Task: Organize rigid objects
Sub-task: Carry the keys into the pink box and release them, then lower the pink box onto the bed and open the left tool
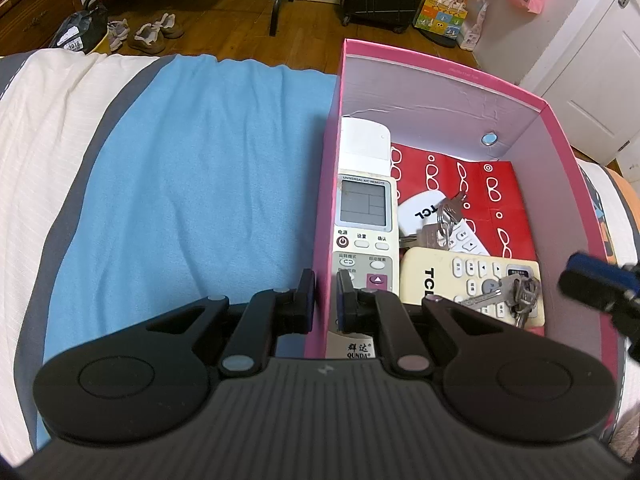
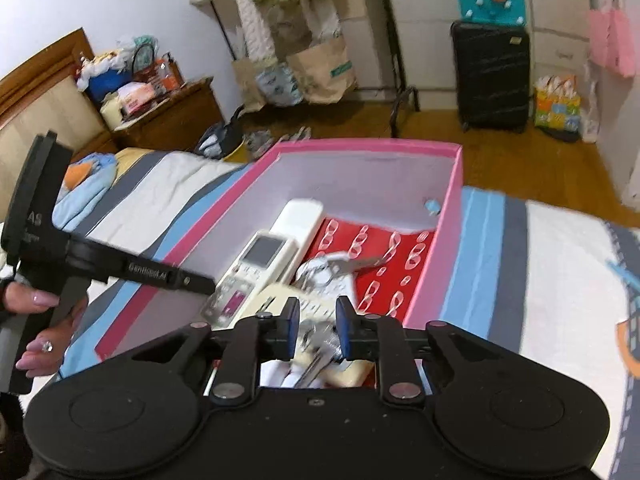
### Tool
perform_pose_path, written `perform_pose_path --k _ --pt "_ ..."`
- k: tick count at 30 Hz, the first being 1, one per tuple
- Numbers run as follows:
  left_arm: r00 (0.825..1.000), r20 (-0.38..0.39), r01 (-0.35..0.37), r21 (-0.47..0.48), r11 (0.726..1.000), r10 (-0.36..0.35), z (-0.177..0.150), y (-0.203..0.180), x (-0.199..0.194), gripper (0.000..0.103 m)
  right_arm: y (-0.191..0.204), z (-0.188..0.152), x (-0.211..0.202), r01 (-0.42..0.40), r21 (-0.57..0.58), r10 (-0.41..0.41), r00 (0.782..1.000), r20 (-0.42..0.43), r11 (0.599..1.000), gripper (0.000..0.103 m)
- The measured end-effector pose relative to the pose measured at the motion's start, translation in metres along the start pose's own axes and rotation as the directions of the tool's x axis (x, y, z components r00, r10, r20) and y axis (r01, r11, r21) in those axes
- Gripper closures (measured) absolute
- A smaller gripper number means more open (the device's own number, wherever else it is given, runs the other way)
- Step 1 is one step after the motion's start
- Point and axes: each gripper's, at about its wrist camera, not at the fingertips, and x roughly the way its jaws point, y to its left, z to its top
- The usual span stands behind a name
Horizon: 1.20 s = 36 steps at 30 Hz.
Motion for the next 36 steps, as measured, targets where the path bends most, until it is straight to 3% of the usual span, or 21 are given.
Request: perform_pose_path --k 11,14,19,21,25,36 --pt "1.0 -0.006 0.005 -0.022 1.0 -0.006 0.002 0.001 -0.003 0.094 -0.005 0.003 -0.027 0.028 0.013 -0.028 0.998 0.052 1.0 0.071" --pt "0.999 0.003 -0.035 -0.005 0.999 0.035 0.001 -0.007 -0.016 0.094 -0.002 0.004 -0.044 0.058 0.002 -0.058 0.996 0.074 0.998 0.071" --pt "0.997 0.059 -0.052 0.007 0.999 0.051 -0.002 -0.018 -0.05 0.084 0.006 0.001 -0.074 0.07 -0.011 -0.069 0.99 0.125 0.997 0.068" --pt "0.996 0.074 -0.051 0.004 0.999 0.05 -0.004 -0.023 -0.066 0.072 0.009 -0.004 -0.086 0.078 -0.022 -0.074 0.988 0.139 0.997 0.067" --pt "0.996 0.085 -0.034 0.034 0.999 0.031 -0.017 -0.042 -0.094 0.069 0.019 -0.008 -0.107 0.091 -0.05 -0.082 0.983 0.162 0.995 0.063" --pt "0.983 0.18 -0.063 0.102 0.993 0.044 -0.07 -0.095 -0.158 0.047 0.027 -0.03 -0.176 0.136 -0.05 -0.121 0.965 0.234 0.989 0.053"
